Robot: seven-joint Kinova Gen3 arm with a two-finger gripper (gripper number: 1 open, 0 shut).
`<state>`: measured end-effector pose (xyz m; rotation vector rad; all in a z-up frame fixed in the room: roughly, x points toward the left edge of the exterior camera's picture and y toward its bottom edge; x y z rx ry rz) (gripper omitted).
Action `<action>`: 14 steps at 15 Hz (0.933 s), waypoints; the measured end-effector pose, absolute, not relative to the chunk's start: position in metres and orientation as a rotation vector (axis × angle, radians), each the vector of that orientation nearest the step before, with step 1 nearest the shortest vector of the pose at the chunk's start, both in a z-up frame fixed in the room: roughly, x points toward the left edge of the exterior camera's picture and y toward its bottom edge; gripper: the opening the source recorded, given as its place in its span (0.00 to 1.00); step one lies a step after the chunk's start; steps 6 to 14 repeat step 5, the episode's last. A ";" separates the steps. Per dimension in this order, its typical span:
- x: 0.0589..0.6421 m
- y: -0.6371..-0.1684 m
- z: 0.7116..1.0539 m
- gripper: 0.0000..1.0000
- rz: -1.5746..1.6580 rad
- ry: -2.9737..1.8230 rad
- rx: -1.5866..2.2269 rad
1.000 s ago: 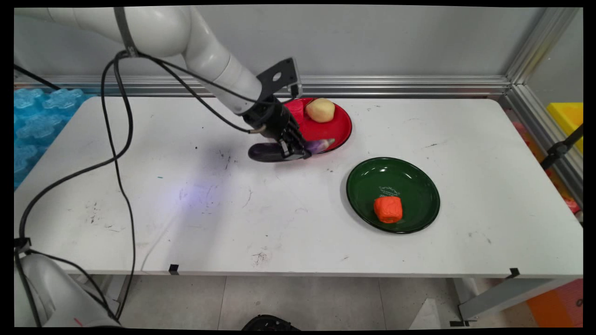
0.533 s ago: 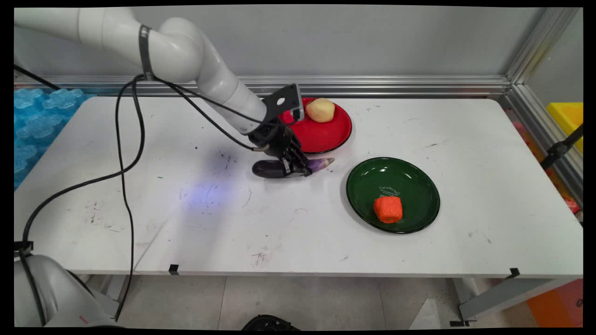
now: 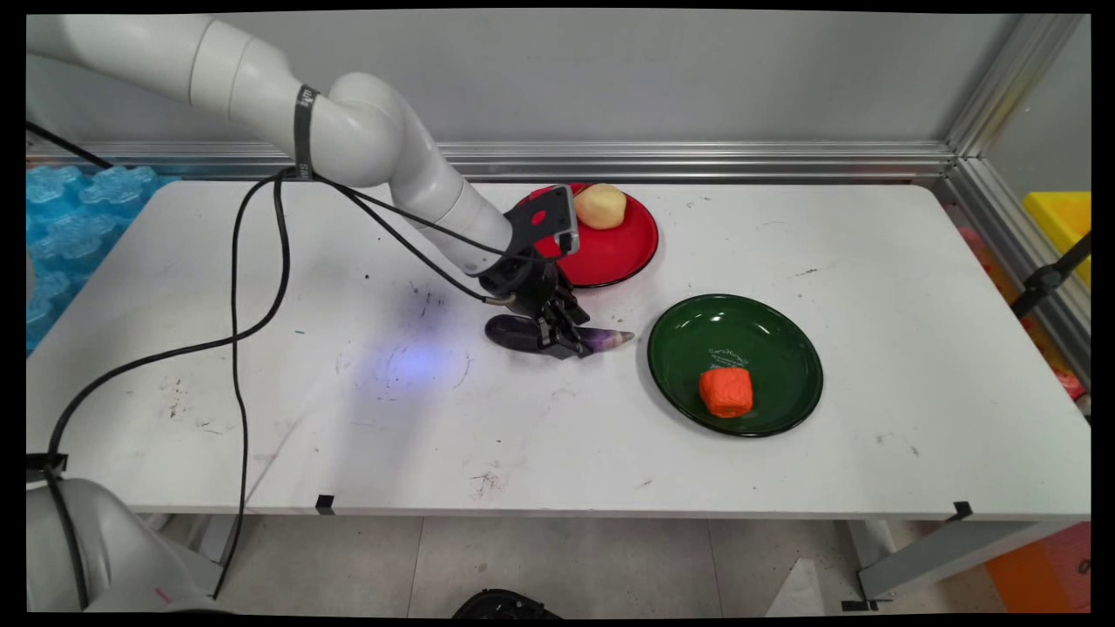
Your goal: Place the picked object on the table
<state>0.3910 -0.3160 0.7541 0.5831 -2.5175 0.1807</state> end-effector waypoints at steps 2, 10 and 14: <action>0.391 -0.315 0.752 1.00 0.176 -2.516 0.575; 0.390 -0.312 0.755 1.00 0.175 -2.512 0.555; 0.390 -0.312 0.755 1.00 0.175 -2.512 0.555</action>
